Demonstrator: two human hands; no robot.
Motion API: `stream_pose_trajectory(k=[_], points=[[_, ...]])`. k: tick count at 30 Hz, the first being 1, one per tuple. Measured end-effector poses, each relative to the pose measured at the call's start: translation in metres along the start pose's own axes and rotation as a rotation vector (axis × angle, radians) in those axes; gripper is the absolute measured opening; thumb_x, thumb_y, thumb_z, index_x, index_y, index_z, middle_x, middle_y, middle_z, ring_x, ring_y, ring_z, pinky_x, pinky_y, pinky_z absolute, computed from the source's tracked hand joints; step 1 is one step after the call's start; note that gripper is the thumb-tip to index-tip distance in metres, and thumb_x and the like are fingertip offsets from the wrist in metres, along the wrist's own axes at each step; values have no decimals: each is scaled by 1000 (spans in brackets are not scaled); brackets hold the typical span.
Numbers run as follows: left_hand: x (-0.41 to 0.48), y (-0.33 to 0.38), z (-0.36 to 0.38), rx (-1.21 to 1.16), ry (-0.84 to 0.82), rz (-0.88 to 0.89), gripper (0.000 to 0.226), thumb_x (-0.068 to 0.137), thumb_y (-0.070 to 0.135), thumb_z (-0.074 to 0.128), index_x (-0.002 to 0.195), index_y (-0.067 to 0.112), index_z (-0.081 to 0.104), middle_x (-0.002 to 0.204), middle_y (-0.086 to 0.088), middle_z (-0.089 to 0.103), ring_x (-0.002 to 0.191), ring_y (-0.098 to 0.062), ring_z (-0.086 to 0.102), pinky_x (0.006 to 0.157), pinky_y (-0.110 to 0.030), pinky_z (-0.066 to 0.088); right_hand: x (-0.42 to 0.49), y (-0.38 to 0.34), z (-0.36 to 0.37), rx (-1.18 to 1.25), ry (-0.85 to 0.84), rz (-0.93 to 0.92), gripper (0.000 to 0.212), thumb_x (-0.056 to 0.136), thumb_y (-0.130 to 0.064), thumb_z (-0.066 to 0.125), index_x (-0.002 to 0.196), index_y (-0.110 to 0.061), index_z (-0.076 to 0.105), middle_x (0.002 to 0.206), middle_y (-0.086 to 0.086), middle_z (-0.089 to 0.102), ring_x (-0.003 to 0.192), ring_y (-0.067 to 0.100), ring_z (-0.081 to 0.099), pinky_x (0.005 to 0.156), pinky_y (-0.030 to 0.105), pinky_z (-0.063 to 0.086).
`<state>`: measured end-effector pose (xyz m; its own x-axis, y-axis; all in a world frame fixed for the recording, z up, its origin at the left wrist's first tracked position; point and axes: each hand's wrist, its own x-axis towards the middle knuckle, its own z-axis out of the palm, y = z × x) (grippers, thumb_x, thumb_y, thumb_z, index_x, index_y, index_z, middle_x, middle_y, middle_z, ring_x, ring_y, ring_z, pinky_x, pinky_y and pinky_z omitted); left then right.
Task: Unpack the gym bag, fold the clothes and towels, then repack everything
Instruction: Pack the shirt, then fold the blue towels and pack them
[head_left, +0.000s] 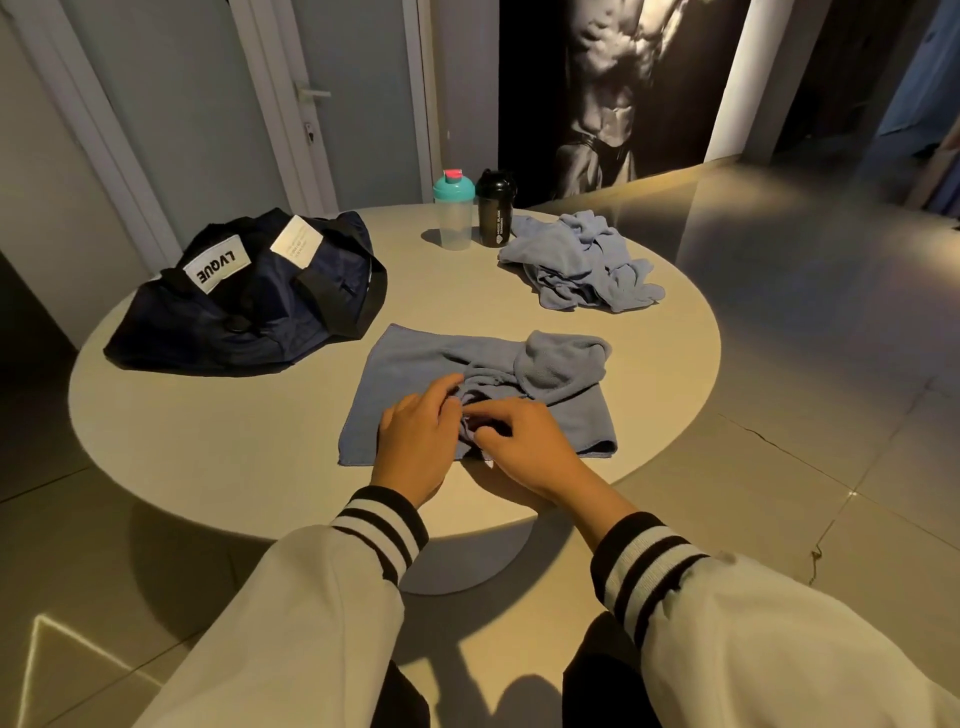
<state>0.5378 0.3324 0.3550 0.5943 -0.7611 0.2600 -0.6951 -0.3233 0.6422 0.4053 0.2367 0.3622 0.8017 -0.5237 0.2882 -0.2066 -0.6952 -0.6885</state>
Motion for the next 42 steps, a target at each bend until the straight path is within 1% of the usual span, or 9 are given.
stream_pose_trajectory(k=[3,6,13,19,24,28,33,38,42], points=[[0,1,2,96,-55,68,36,106,45,39,133,33,60,143,6,54,134,-17,41,115,-41,29,0,7,5,-37,72,28,38,89,-26,41,104,-25,77,93,-2,74,86,18,57,79,38,51],[1,-2,4,182,-49,99,25,101,43,52,121,34,64,132,9,59,125,-16,46,110,-37,33,2,15,2,-41,222,132,31,90,-17,43,95,-22,73,96,-2,73,94,22,57,87,44,49],[1,-9,-1,47,214,-51,14,98,33,59,86,24,60,86,2,66,87,-22,56,84,-44,50,3,10,9,-372,27,75,48,98,-24,46,146,-27,46,150,-1,45,141,23,33,115,42,20],[-1,1,3,-3,45,186,14,101,22,56,113,24,64,111,1,68,106,-18,57,96,-40,50,1,4,6,-293,-79,75,61,98,-15,40,153,-39,31,157,-5,40,152,17,17,123,54,-4],[1,-1,5,114,-47,163,29,105,36,47,123,26,67,123,4,68,113,-16,56,113,-41,35,3,11,6,-191,56,128,47,100,-12,42,145,-25,48,147,1,52,140,22,40,122,48,12],[1,1,5,193,77,106,34,106,36,44,115,17,71,116,-3,70,108,-23,58,111,-40,37,3,9,13,-338,29,65,38,103,-20,37,136,-27,53,135,-1,58,128,22,48,118,48,18],[2,-10,4,121,301,-94,22,99,27,54,97,16,73,100,-8,70,95,-27,61,109,-50,36,0,3,12,-404,8,86,41,104,-27,35,144,-23,47,149,-1,45,141,19,35,121,48,10],[4,-9,7,155,78,59,44,97,7,52,137,25,58,153,-7,44,145,-30,33,121,-51,23,1,3,11,-401,-47,101,49,99,-29,39,148,-27,43,158,-2,35,150,16,19,122,52,1],[8,-8,7,227,-53,47,52,103,14,45,153,26,39,164,-3,28,151,-22,23,125,-42,12,1,3,11,-433,-76,100,50,100,-32,37,150,-30,40,161,-2,31,151,17,17,122,54,-1]])
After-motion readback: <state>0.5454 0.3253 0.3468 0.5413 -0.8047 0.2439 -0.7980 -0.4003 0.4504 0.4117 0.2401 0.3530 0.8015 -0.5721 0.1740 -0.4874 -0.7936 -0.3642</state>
